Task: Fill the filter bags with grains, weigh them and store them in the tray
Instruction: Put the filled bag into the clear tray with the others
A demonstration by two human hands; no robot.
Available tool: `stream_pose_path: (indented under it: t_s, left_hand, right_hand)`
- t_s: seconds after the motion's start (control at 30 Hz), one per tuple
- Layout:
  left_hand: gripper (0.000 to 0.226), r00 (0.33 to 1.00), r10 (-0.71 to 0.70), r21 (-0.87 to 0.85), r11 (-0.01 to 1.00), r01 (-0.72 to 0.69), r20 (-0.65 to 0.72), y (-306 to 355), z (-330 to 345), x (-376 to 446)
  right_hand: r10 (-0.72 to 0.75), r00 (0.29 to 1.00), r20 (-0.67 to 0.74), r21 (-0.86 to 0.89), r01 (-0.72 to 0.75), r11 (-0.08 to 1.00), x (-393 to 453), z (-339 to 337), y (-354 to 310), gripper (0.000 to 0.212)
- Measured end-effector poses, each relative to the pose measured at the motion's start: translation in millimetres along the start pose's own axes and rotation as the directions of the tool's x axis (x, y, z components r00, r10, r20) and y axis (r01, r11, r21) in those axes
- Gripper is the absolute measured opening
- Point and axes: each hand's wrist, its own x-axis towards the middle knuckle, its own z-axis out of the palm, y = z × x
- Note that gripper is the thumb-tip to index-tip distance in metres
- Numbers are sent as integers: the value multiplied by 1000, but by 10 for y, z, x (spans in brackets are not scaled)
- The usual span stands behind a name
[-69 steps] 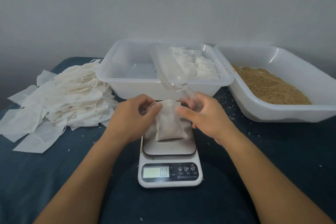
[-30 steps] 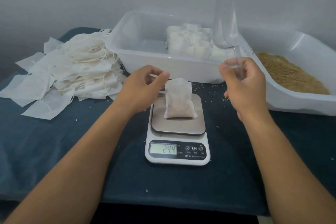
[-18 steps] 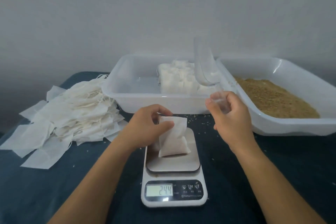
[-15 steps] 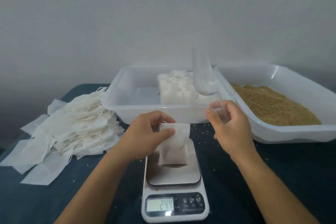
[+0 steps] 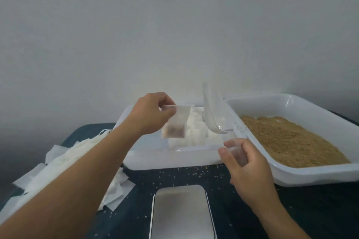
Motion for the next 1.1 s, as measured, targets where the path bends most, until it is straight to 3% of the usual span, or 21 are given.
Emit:
stream_pose_path:
  t_s: [0.17,0.43,0.6,0.73,0.87,1.0,1.1]
  left_hand:
    - [12,986,-75,148,988,53,151,-123,367,231]
    - [8,940,-129,149,985,85,317,-142,494,289]
    - [6,913,-113,27,993,111,392,-97,399,319]
    - [10,892,-139,186,980,62,430,-155,495,333]
    - [16,912,-221,401,913,70,345,-297,687,349]
    - [18,947,-207,392,915,99,245,-345,746,366]
    - [12,940,-233,380,916,126,250,-377,718,369]
  right_hand:
    - [6,1000,4,7,-6,1000,18,-20,46,13]
    - [4,1000,-4,10,-4,1000,34,-55,62,10]
    - [11,1000,1,38,-11,999,51,-63,58,10]
    - [-4,1000,24,29,3,1000,30,-37,34,8]
    - [4,1000,26,18,-4,1000,29,-33,19,8]
    - [23,999,39,-5,-23,1000,49,-45,32,11]
    - [67,995,67,-33,-65,997,56,-38,66,20]
